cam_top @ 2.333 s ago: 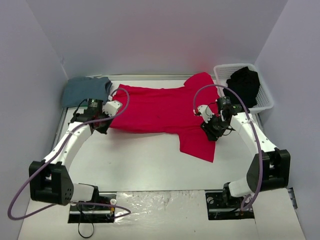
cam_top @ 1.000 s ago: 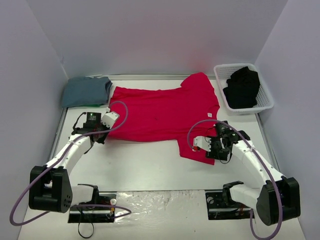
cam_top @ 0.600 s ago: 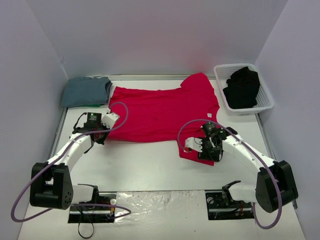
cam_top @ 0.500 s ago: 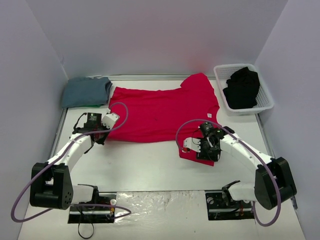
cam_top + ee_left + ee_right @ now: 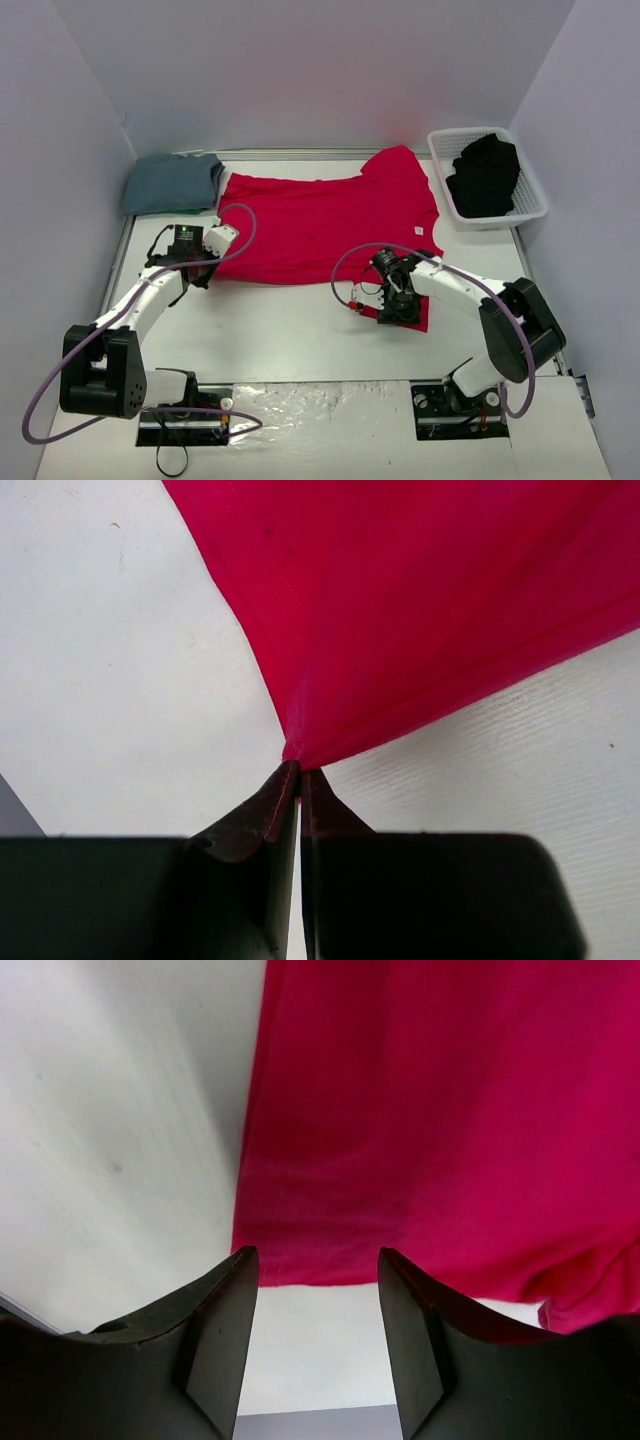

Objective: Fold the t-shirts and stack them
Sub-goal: Grap the side of the flattened tshirt closest away from the robot with both arms

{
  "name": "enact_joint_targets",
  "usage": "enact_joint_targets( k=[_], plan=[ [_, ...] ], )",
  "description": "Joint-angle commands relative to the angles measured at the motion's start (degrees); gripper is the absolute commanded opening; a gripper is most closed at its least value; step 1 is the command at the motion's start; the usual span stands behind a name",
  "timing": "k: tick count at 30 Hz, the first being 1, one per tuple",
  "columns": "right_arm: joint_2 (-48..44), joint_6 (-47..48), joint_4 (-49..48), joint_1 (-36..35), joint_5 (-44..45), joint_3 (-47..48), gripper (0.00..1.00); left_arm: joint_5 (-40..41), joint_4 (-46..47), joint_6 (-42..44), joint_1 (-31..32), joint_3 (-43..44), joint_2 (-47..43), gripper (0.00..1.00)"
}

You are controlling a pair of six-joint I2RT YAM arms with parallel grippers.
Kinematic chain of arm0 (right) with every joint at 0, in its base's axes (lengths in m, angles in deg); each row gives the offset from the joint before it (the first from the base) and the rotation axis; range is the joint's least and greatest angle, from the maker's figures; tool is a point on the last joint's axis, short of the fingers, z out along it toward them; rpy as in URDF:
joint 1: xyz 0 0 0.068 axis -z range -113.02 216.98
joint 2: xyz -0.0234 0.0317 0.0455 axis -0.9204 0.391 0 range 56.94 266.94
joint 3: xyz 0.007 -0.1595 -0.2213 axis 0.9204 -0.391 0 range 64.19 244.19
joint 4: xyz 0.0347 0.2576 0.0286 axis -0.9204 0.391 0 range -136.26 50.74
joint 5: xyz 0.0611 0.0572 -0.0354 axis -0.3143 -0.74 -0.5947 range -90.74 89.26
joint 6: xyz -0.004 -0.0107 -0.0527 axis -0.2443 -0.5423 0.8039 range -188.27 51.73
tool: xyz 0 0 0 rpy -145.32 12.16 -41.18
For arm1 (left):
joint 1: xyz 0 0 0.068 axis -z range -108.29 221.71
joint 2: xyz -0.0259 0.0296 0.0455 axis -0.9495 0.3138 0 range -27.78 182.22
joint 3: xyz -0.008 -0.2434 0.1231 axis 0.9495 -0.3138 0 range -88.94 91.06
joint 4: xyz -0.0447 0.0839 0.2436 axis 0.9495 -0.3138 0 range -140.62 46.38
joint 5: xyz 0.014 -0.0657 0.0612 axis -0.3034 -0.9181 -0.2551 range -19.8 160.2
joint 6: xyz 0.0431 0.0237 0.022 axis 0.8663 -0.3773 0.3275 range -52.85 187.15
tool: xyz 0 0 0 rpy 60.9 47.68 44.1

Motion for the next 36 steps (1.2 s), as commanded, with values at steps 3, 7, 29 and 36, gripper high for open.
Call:
enact_joint_targets(
  k=[3,7,29,36],
  plan=[
    [3.9,-3.2,2.2,-1.7,1.7,2.3,0.46,0.0,0.2,-0.4,-0.5,1.5,-1.2,0.02],
    [5.0,-3.7,2.2,-1.7,2.2,2.6,0.47,-0.1,0.1,-0.3,-0.4,1.2,-1.5,0.02],
    [4.5,-4.7,9.5,-3.1,-1.3,6.9,0.58,-0.1,0.1,-0.3,-0.4,1.2,-2.3,0.02],
    [6.3,-4.9,11.1,-4.0,-1.1,7.1,0.57,-0.1,-0.2,-0.2,-0.5,1.4,-1.8,0.02]
  ],
)
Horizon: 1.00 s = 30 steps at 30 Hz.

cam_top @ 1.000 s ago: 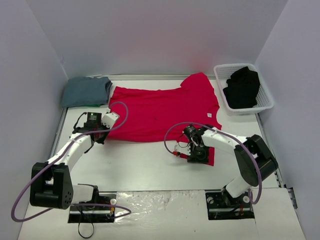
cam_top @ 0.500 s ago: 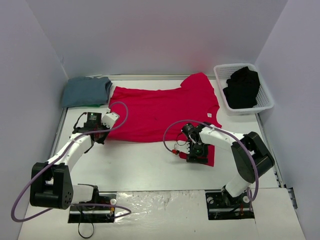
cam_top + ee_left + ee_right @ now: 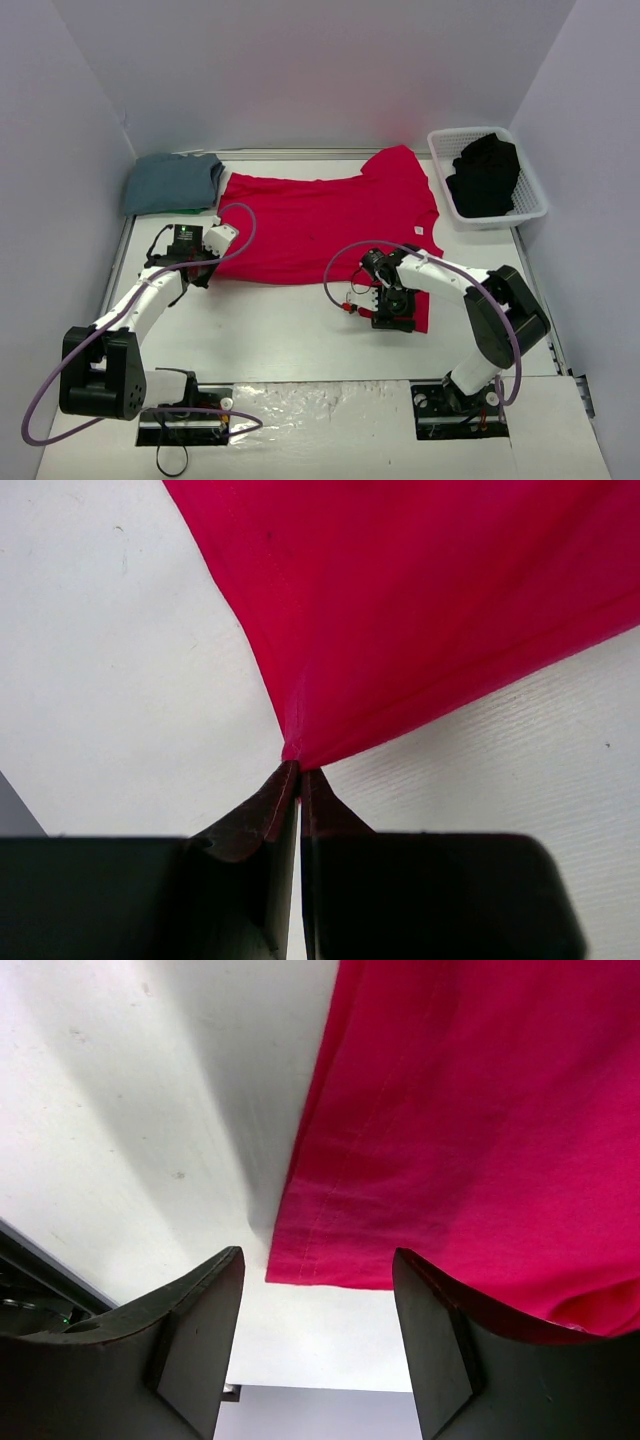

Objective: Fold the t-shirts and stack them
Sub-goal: Grap the side of the flattened tshirt closest away from the robot with both arms

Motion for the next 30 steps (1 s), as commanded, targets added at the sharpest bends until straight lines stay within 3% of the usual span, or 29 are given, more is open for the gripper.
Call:
enact_joint_targets(
  k=[1,19,26,30],
  plan=[
    [0.4,-0.3,4.7,-0.7,-0.4,1.9,0.57,0.1,-0.2,-0.2,-0.5,1.4,-1.3,0.02],
    [9.3,-3.2,4.1,-2.8,0.5,4.5,0.56,-0.4,-0.2,0.0,-0.5,1.0,-1.5,0.02],
    [11.7,-7.7,2.0,-4.8,2.7,4.4,0.41,-0.8,-0.2,0.4,-0.5,0.5,-2.3,0.02],
    [12.2,-9.3,1.7,-6.2,3.1,4.4,0.39,-1.1,-0.2,0.6,-0.5,0.5,-2.5,0.02]
  ],
)
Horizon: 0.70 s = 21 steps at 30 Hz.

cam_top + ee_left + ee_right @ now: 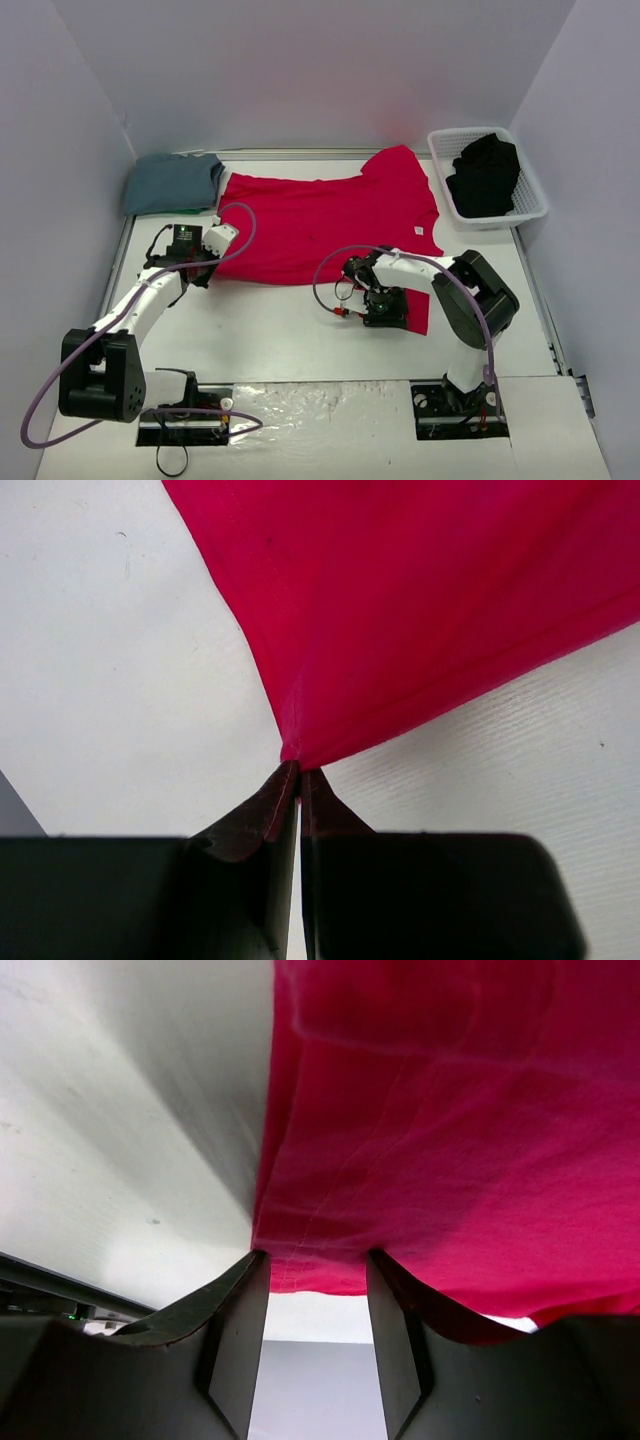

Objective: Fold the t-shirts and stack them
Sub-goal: Grap the side of the flattened tshirt closest away from the robot with both arms

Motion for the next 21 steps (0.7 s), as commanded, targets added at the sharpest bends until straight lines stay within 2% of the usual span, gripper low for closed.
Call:
enact_joint_targets(
  k=[1,6,13,18,21],
  plan=[
    [2.3,-2.6,-0.2,-1.7,-3.4,-0.2,0.39,-0.7,-0.2,0.5,-0.5,0.5,-2.1,0.02],
    [4.3,-5.2,-1.3,-4.8,-0.8,-0.4,0.38,-0.8,-0.4,0.8,-0.5,0.4,-2.7,0.02],
    [6.2,-6.8,-2.4,-5.7,0.0,-0.7,0.22,-1.2,-0.6,0.9,-0.5,0.0,-3.5,0.02],
    [3.7,-6.7,-0.7,-5.5,-1.8,-0.2,0.22,-1.5,-0.8,1.1,-0.5,0.0,-3.6,0.02],
    [1.8,-6.0,0.6,-5.5,-2.7,0.0,0.17,-1.6,-0.7,1.1,-0.5,0.1,-3.7,0.02]
  ],
)
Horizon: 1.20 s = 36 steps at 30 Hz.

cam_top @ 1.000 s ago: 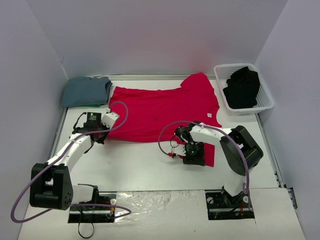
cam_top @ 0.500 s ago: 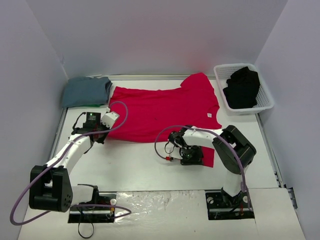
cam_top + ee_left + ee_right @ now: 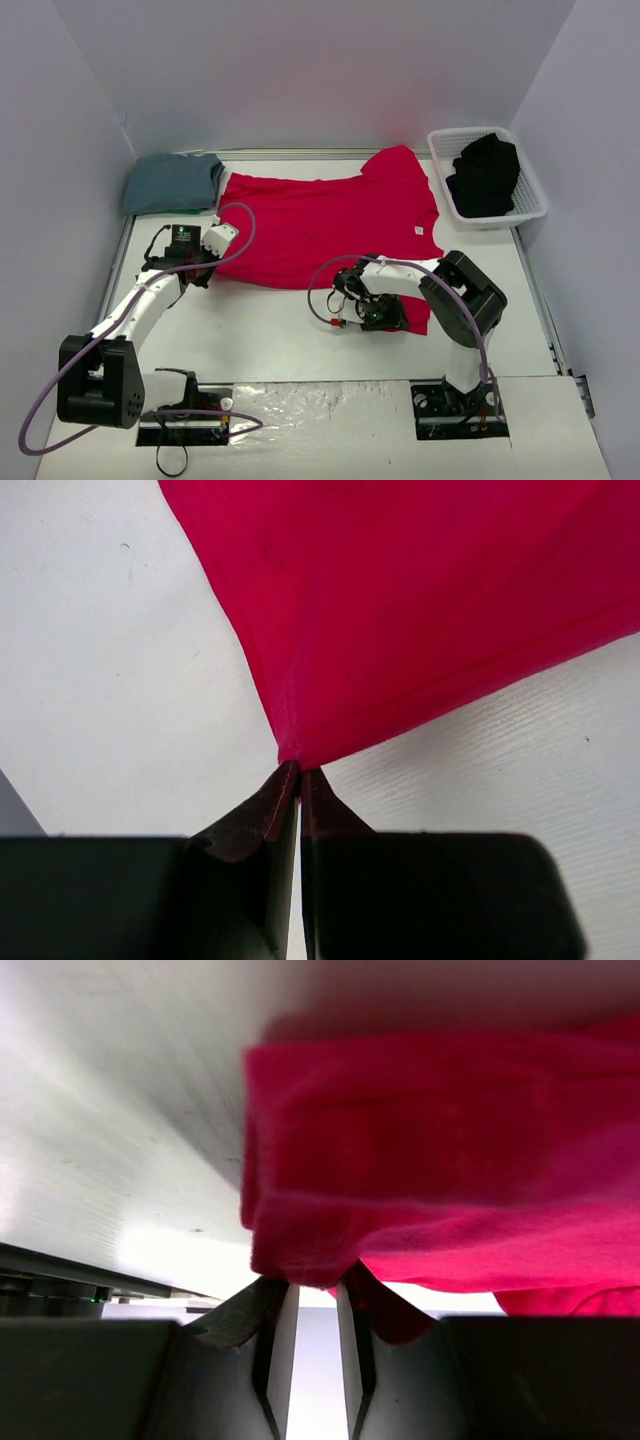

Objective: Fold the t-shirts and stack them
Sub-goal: Grap the side of the flattened tshirt closest away from the robot with both arms

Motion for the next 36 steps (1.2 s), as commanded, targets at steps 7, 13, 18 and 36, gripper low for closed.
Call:
enact_joint_targets(
  k=[7,13,18,36],
  plan=[
    [-3.1,-1.5,-1.9,0.8,-4.9,-0.5,0.0,-0.8,-0.7,0.8,-0.4,0.6,-2.3,0.02],
    [-5.7,-0.8,0.1,3.0,-4.5,-0.1,0.0,-1.6,-1.2,1.0,-0.3,0.7,-4.0,0.02],
    [-8.6,0.7,2.7,5.3,-4.5,-0.1,0.0,-3.1,-2.8,1.8,-0.4,1.8,-5.1,0.02],
    [-12.2,4.2,12.6,12.2,-4.4,10.2,0.0,-4.4,-5.9,5.6,-0.4,4.2,-9.8,0.02]
  ],
)
